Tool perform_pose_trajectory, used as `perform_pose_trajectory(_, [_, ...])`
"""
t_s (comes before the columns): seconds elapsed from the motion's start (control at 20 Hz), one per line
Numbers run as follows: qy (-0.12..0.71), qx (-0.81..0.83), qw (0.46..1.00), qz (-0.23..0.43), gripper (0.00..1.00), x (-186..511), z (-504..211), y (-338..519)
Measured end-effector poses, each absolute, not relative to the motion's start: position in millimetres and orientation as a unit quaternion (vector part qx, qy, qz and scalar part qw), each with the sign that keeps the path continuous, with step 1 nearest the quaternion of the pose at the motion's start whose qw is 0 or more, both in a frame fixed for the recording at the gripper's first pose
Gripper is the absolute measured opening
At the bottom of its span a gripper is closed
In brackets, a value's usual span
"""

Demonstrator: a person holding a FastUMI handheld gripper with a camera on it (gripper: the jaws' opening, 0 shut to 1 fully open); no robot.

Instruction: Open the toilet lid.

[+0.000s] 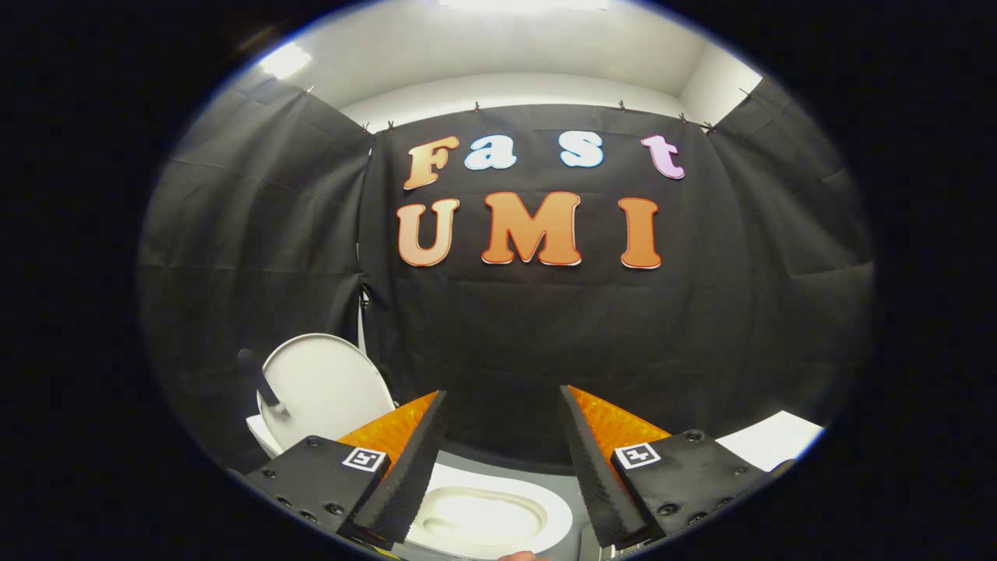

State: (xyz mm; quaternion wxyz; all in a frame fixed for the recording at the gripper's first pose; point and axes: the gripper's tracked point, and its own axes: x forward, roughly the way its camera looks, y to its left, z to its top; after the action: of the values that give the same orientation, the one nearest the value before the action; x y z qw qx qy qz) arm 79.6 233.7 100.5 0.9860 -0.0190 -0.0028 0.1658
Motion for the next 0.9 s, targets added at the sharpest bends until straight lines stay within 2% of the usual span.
perform_pose_trajectory(0.45, [0.017,-0.018,0.994,0.11,0.92,60,48,126])
perform_pose_trajectory(0.9, [0.038,-0.014,0.995,0.089,0.92,39,-6,80])
